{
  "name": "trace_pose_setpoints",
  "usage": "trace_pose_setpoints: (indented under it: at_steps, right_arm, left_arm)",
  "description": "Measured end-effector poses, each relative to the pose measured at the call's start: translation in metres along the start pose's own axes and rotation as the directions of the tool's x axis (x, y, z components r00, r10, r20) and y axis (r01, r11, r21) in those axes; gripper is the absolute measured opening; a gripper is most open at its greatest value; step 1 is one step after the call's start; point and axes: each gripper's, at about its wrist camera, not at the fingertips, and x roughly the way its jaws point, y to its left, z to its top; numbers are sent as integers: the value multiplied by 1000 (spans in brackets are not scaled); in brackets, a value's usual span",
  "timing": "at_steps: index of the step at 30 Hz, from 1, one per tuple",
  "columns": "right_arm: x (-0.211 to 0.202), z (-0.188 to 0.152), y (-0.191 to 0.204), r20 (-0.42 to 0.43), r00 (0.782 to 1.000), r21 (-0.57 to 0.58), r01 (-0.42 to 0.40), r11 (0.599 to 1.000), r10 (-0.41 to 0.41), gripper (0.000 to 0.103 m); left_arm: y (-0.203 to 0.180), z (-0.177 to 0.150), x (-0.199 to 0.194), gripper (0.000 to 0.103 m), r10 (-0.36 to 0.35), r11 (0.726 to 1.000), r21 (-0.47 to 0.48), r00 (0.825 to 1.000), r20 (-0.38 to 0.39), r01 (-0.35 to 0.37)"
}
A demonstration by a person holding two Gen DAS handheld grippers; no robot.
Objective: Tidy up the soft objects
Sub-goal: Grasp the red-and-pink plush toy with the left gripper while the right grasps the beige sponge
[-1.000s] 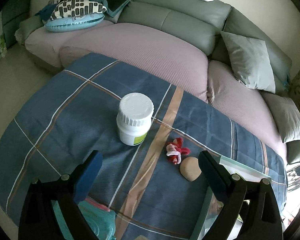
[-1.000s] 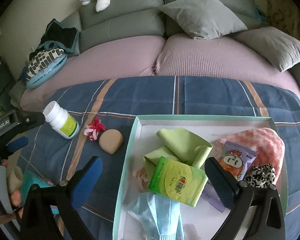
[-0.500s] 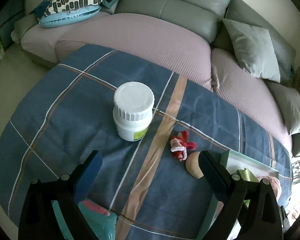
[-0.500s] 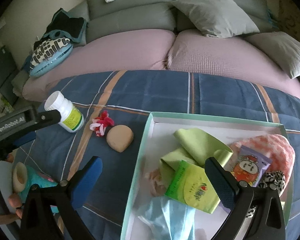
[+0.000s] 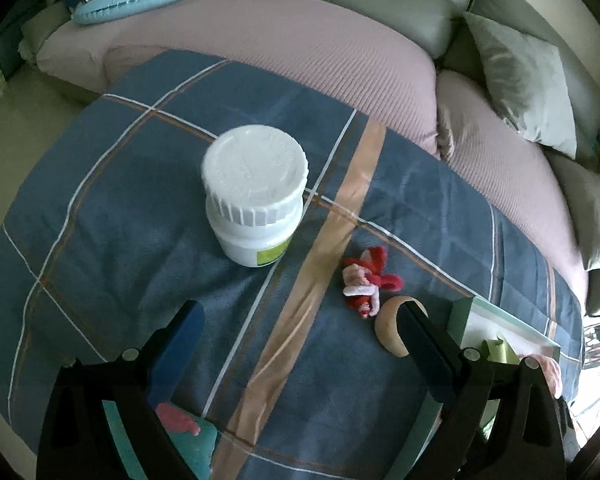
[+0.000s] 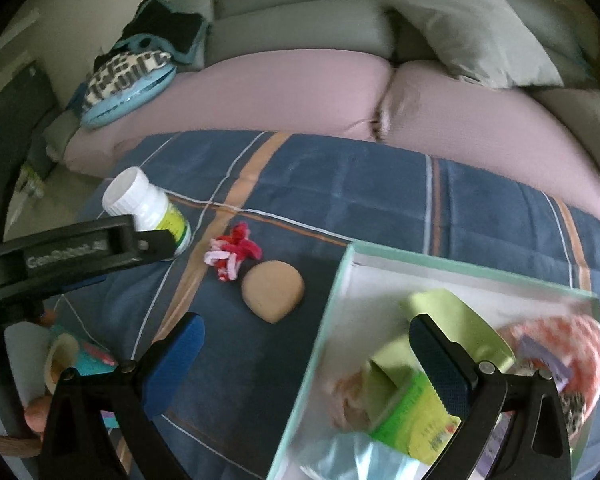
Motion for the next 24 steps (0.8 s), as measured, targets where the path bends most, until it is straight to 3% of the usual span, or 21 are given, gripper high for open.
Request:
trace_pose_setpoints:
  at_steps: [7, 13, 24]
  right_arm:
    - [23, 7, 23, -37, 999, -100, -1, 995, -3, 92]
    - [40, 8, 28, -72, 997, -109, -25, 994, 18, 83]
    - [52, 18, 28, -81, 996, -102, -41, 994, 33, 80]
  left_arm:
    - [2, 2, 18, 97, -12, 999, -46, 999, -36, 10]
    - [10, 5, 23, 97, 8, 996, -88, 999, -32, -11]
    - [20, 8, 40, 97, -15, 994, -113, 999, -50, 9]
